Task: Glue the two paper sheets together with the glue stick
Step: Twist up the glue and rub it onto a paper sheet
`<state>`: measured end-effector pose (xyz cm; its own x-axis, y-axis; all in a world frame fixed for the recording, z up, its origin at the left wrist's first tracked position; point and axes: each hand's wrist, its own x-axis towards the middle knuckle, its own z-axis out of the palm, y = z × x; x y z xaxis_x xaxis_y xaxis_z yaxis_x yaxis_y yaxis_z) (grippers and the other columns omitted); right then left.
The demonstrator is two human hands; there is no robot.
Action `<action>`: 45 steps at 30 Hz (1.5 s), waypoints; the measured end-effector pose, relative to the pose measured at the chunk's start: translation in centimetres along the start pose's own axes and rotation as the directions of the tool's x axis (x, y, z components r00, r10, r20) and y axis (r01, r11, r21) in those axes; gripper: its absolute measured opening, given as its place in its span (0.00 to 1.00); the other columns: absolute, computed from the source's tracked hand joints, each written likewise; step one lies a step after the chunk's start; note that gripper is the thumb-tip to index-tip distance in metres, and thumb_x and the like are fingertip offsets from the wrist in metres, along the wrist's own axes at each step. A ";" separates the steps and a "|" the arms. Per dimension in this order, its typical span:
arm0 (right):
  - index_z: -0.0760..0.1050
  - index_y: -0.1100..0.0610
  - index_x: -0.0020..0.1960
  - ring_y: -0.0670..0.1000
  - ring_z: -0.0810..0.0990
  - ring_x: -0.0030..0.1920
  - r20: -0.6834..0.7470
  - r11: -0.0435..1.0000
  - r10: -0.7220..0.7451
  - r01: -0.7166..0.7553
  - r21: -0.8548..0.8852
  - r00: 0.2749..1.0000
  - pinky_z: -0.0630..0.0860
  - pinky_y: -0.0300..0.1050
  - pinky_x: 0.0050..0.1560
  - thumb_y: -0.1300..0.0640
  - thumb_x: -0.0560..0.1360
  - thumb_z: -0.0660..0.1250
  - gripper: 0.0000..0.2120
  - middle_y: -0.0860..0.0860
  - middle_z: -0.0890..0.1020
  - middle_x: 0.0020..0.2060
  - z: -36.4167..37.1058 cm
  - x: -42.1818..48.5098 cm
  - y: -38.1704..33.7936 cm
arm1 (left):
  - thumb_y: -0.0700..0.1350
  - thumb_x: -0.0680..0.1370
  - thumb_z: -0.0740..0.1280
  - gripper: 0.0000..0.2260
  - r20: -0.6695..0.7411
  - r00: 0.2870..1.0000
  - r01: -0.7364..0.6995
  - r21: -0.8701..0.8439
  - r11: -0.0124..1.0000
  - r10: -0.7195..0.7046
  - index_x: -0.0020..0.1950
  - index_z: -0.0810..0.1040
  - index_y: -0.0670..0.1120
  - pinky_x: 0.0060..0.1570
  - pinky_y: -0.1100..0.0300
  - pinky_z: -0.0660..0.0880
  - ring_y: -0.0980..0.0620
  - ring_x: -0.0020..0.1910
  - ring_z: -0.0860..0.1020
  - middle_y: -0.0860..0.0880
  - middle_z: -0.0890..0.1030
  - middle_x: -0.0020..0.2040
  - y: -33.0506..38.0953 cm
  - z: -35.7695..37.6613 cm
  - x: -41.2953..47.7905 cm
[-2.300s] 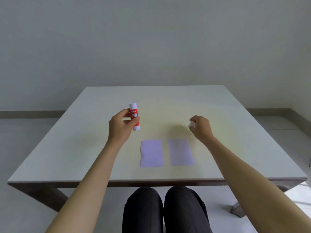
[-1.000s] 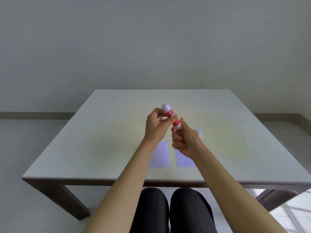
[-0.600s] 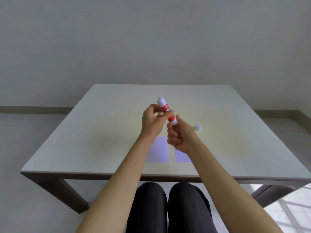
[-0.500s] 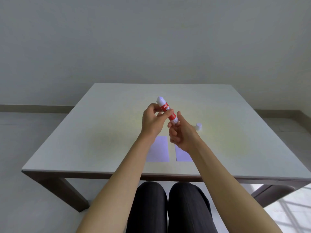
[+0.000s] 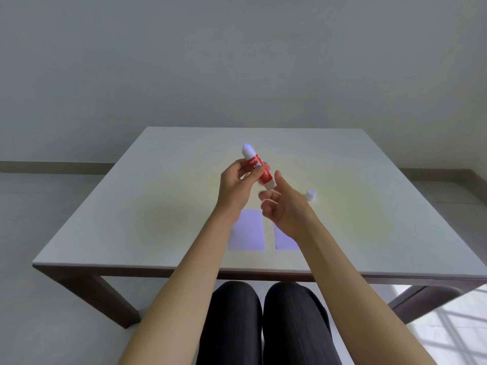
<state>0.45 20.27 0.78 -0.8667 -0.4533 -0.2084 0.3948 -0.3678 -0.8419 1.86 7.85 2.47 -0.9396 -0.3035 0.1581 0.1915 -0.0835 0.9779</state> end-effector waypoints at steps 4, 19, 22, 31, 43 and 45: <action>0.74 0.62 0.49 0.47 0.72 0.25 0.041 0.997 -0.075 0.074 0.030 0.996 0.71 0.36 0.27 0.54 0.80 0.59 0.12 0.50 0.73 0.28 -0.2 0.0 -0.3 | 0.41 0.76 0.67 0.04 0.038 0.999 -0.017 -0.024 1.000 0.018 0.48 0.80 0.49 0.51 0.68 0.75 0.59 0.50 0.82 0.55 0.85 0.47 0.0 -0.2 0.1; 0.81 0.57 0.47 0.48 0.80 0.30 0.101 0.994 0.039 -0.049 0.103 0.994 0.79 0.39 0.32 0.42 0.77 0.60 0.20 0.51 0.82 0.33 0.0 0.2 0.1 | 0.44 0.80 0.61 0.12 0.365 0.929 0.044 0.041 0.998 -0.056 0.60 0.77 0.56 0.51 0.69 0.74 0.60 0.51 0.79 0.54 0.81 0.55 -1.2 -1.8 -0.6; 0.77 0.55 0.42 0.47 0.73 0.23 -0.121 0.996 0.079 -0.074 0.041 0.989 0.73 0.38 0.26 0.48 0.74 0.68 0.11 0.49 0.77 0.26 -0.8 0.4 -0.2 | 0.47 0.80 0.62 0.18 0.420 0.898 0.012 0.276 0.961 -0.131 0.69 0.69 0.57 0.66 0.70 0.61 0.66 0.70 0.65 0.59 0.70 0.68 -2.3 -4.5 -0.6; 0.81 0.55 0.38 0.50 0.71 0.25 -0.316 0.930 -0.136 0.012 -0.366 0.939 0.72 0.39 0.29 0.56 0.71 0.70 0.04 0.52 0.74 0.29 -2.1 1.0 1.8 | 0.55 0.76 0.66 0.30 0.376 0.847 -0.104 0.811 0.575 -0.377 0.75 0.57 0.60 0.74 0.44 0.37 0.47 0.77 0.39 0.53 0.49 0.78 -5.6 -9.6 -0.1; 0.80 0.49 0.55 0.52 0.80 0.47 0.053 0.260 -0.409 0.172 -0.950 0.911 0.74 0.43 0.45 0.51 0.73 0.67 0.11 0.50 0.84 0.47 -1.5 1.5 5.1 | 0.63 0.72 0.66 0.38 0.492 0.813 -0.343 0.836 0.428 -0.310 0.77 0.55 0.54 0.73 0.49 0.36 0.56 0.77 0.42 0.61 0.51 0.78 -8.2 -10.0 0.0; 0.80 0.49 0.55 0.53 0.80 0.45 0.155 0.171 -0.401 0.241 -0.955 0.903 0.75 0.46 0.45 0.51 0.73 0.68 0.12 0.50 0.84 0.45 -1.5 0.8 5.6 | 0.64 0.70 0.66 0.39 0.494 0.812 -0.332 0.830 0.448 -0.313 0.77 0.55 0.55 0.74 0.49 0.36 0.58 0.77 0.42 0.62 0.52 0.77 -8.2 -10.0 0.0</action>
<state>1.53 19.07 -4.78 -0.8933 -0.3879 0.2269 -0.4323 0.6037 -0.6698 3.16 -0.97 -6.89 -0.9624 0.2484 -0.1100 0.1627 0.8513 0.4989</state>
